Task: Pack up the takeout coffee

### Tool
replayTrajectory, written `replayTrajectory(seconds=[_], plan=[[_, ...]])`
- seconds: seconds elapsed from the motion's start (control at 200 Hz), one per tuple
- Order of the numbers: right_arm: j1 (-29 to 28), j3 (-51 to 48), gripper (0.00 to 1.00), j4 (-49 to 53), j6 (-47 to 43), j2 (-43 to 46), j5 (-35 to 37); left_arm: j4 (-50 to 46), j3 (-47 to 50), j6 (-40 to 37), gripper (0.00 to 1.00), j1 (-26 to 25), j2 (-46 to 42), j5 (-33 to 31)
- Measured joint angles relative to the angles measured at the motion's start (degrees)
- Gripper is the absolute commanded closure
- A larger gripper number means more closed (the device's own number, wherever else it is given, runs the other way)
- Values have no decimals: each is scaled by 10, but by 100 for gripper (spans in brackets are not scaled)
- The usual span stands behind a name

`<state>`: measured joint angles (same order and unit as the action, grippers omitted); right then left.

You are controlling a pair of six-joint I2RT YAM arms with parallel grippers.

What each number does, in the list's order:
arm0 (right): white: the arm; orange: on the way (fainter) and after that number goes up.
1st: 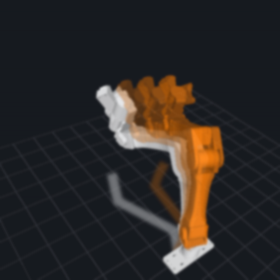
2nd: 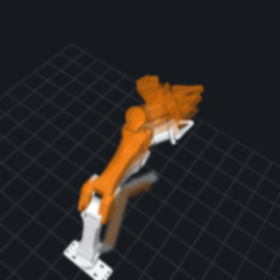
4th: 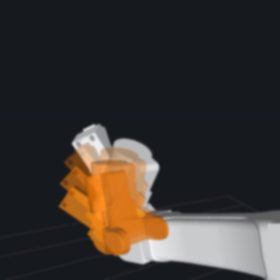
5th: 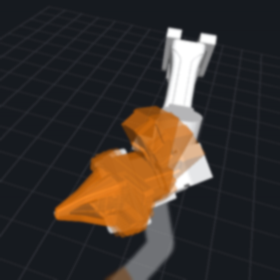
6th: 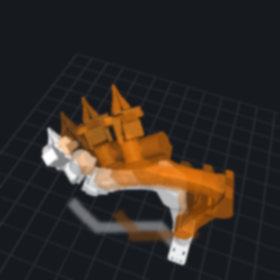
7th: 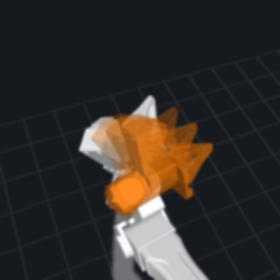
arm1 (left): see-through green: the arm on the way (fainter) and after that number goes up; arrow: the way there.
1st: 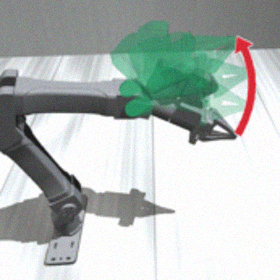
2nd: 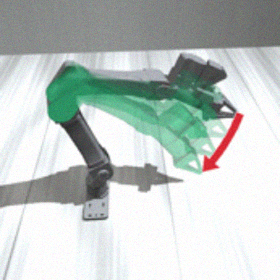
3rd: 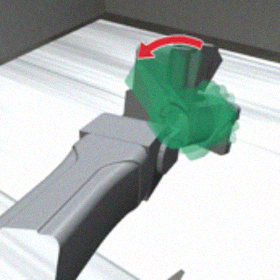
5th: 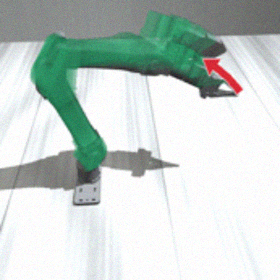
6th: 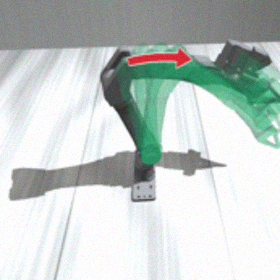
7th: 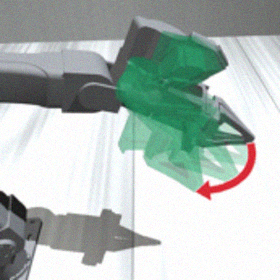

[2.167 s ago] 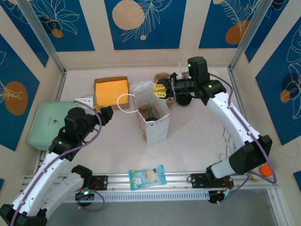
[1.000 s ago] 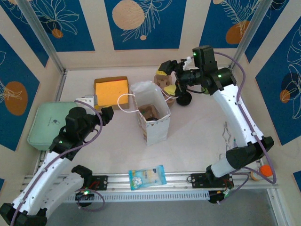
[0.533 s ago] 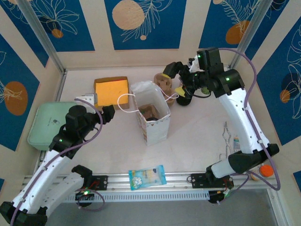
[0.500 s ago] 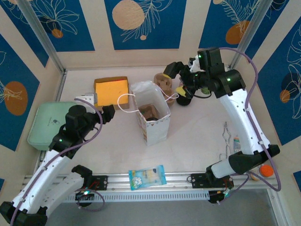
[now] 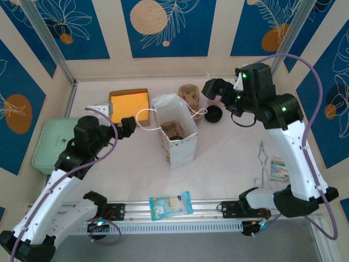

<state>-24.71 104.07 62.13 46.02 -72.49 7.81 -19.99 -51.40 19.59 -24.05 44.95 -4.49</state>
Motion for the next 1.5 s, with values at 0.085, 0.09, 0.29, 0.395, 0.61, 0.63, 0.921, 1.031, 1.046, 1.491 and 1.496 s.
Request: replayTrajectory(seconds=[0.085,0.09,0.29,0.395,0.61,0.63,0.921,1.031,1.046,1.491,1.496], plan=[[9,-51,1,-40,-13,40,-2,-6,-7,0,0,0,6,2],[11,-58,1,-44,-14,44,-4,-6,-8,0,0,0,6,2],[120,-180,1,-124,-11,122,-120,-11,-19,12,0,1,15,6],[132,-179,1,-133,-22,111,-155,-11,-31,28,0,10,24,25],[130,-188,1,-133,-52,106,-183,12,-56,74,0,25,91,115],[128,-191,1,-133,-54,106,-184,16,-56,79,0,25,99,127],[36,-246,1,-137,-75,76,-188,87,-70,141,0,26,220,254],[-4,-264,1,-145,-77,59,-187,112,-73,158,0,26,246,276],[-9,-268,1,-147,-77,57,-187,116,-74,161,0,26,249,279],[-124,-295,1,-181,-66,48,-181,186,-106,191,1,22,330,321],[-125,-295,1,-181,-66,48,-181,187,-106,191,1,21,331,321]])
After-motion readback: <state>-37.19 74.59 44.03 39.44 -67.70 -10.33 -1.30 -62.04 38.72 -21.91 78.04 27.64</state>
